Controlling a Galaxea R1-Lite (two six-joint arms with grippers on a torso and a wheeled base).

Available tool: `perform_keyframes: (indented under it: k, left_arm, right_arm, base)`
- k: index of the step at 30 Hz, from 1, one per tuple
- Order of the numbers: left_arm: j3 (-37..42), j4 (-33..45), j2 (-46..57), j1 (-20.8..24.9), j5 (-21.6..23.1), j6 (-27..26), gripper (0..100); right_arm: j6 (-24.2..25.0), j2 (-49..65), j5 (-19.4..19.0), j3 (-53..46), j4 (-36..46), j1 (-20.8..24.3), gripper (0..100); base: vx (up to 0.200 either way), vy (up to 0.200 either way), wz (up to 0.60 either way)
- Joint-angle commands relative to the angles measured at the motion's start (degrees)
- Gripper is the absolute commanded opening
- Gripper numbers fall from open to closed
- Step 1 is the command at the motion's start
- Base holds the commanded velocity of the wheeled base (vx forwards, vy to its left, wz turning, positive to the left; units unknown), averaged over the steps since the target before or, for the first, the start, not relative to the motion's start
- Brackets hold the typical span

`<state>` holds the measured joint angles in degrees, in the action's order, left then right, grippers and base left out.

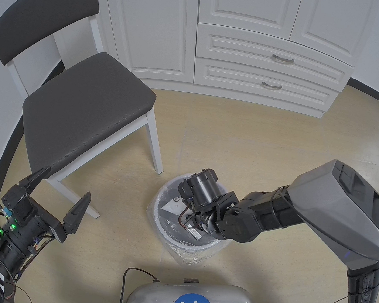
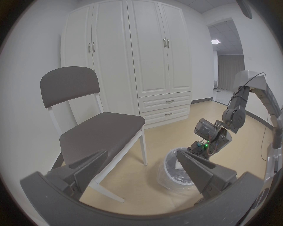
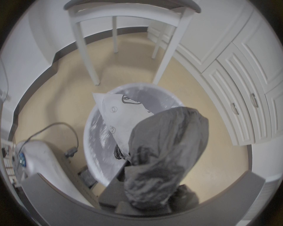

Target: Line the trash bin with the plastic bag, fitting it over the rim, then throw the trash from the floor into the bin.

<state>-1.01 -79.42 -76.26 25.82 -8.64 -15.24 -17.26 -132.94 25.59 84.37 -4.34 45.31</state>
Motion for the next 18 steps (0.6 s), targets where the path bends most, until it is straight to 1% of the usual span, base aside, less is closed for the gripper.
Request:
perform_keyframes:
  k: [1,7,14,16,18]
  left_arm:
    - [0.92,0.06,-0.11,0.02,-0.06,0.03,100]
    - [0.92,0.67,-0.20,-0.07,-0.06,0.03,100]
    - [0.92,0.67,-0.20,-0.07,-0.06,0.03,100]
    - [0.92,0.67,-0.20,0.02,-0.06,0.03,100]
    - [0.92,0.76,-0.20,0.02,-0.06,0.03,100]
  right_arm:
    - [2.50,-5.75,1.22,7.12,0.47,-1.72,0]
    - [2.76,-7.77,1.57,8.18,0.47,-2.86,0]
    - [2.76,-7.60,1.66,6.68,0.82,-2.51,0]
    - [2.50,-6.72,1.66,5.72,1.79,-2.16,0]
    - [2.32,-5.67,1.66,4.93,4.43,-1.89,0]
  base:
    - [0.000,0.000,0.00]
    - [0.000,0.000,0.00]
    - [0.000,0.000,0.00]
    - [0.000,0.000,0.00]
    - [0.000,0.000,0.00]
